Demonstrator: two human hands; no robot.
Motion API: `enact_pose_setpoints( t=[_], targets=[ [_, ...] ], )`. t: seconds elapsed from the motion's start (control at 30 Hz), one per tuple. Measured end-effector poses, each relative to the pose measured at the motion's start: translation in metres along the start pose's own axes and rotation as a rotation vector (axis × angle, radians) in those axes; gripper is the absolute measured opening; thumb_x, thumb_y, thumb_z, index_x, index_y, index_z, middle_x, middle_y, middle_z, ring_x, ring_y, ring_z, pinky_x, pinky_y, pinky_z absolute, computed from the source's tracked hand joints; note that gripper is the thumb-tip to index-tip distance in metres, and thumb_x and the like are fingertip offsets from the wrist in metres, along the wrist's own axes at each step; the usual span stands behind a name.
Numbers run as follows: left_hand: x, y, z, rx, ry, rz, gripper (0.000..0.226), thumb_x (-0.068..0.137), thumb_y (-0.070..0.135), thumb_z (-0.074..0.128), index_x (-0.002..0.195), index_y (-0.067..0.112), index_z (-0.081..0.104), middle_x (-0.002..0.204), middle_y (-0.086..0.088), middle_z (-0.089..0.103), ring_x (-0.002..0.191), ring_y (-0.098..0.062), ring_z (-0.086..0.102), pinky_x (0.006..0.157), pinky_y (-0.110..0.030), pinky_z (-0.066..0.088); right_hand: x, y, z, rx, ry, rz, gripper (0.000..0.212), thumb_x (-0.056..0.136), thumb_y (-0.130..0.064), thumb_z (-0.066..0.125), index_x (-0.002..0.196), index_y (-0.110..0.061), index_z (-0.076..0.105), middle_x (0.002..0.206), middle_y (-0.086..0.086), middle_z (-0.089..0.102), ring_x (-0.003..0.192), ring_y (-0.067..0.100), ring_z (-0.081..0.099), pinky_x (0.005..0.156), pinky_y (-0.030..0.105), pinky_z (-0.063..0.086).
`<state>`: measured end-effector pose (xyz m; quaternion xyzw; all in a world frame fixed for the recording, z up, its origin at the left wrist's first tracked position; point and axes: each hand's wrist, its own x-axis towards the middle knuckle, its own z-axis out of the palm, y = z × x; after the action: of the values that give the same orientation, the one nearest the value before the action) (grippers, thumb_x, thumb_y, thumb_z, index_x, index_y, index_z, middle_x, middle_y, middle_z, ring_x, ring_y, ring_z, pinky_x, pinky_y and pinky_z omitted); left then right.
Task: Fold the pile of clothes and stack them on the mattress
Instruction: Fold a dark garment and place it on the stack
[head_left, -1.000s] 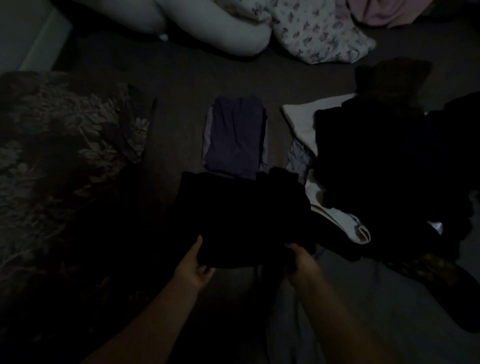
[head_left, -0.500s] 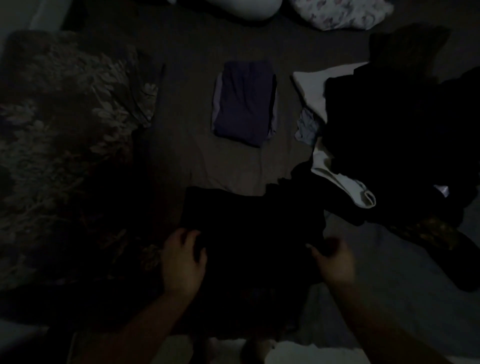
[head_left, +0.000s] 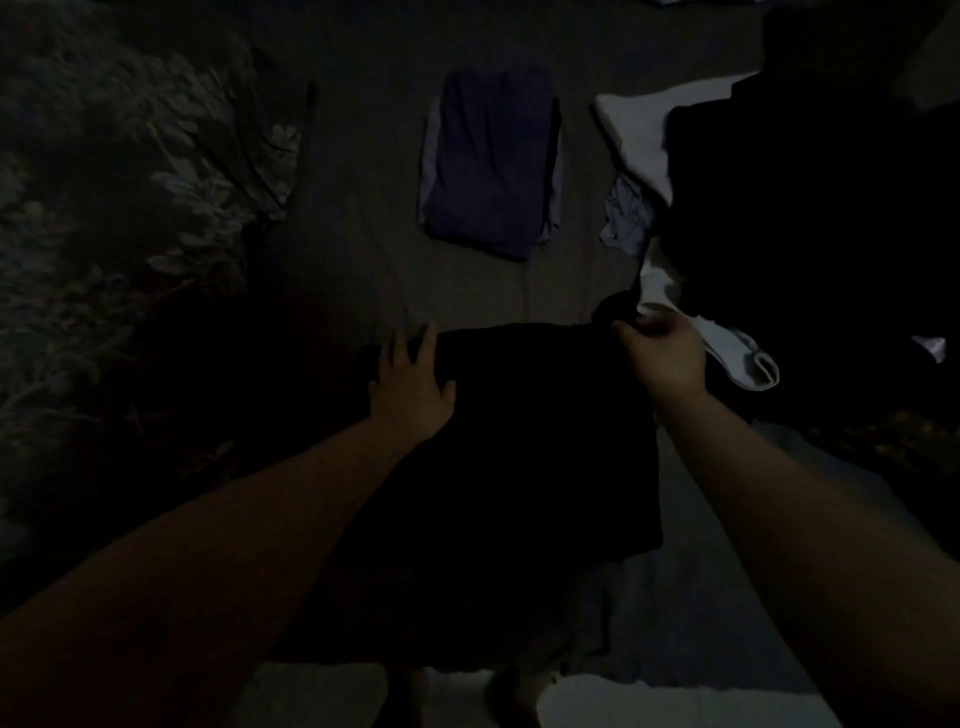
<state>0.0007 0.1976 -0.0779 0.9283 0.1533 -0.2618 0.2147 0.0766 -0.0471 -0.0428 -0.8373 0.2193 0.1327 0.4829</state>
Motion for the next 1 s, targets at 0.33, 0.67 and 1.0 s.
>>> enact_pose_setpoints(
  t=[0.33, 0.67, 1.0],
  targets=[
    [-0.064, -0.041, 0.044, 0.45, 0.065, 0.421, 0.057, 0.089, 0.052, 0.031, 0.138, 0.026, 0.044, 0.147, -0.006, 0.04, 0.138, -0.026, 0.023, 0.103, -0.066, 0.027, -0.069, 0.088, 0.015, -1.053, -0.415, -0.795, 0.076, 0.074, -0.045, 0.071, 0.139, -0.018, 0.043, 0.15, 0.004, 0.037, 0.139, 0.025, 0.03, 0.102, 0.053, 0.04],
    [-0.117, -0.065, 0.073, 0.501, -0.078, 0.419, 0.11, 0.046, 0.053, 0.08, 0.142, 0.023, 0.035, 0.147, -0.012, 0.04, 0.135, -0.031, 0.031, 0.092, -0.057, 0.044, -0.12, 0.135, 0.006, -1.272, -0.539, -0.846, 0.103, 0.05, -0.055, 0.08, 0.138, -0.016, 0.042, 0.142, 0.007, 0.047, 0.131, 0.027, 0.039, 0.095, 0.055, 0.044],
    [-0.109, -0.043, -0.014, 0.095, -0.25, 0.351, 0.051, 0.093, 0.01, 0.049, 0.141, 0.021, 0.04, 0.149, -0.002, 0.038, 0.135, -0.018, 0.038, 0.108, -0.023, 0.029, -0.119, 0.043, -0.033, -1.053, -0.555, -0.387, 0.04, 0.094, -0.02, 0.045, 0.133, -0.025, 0.051, 0.134, 0.008, 0.054, 0.115, 0.03, 0.056, 0.088, 0.032, 0.047]
  ],
)
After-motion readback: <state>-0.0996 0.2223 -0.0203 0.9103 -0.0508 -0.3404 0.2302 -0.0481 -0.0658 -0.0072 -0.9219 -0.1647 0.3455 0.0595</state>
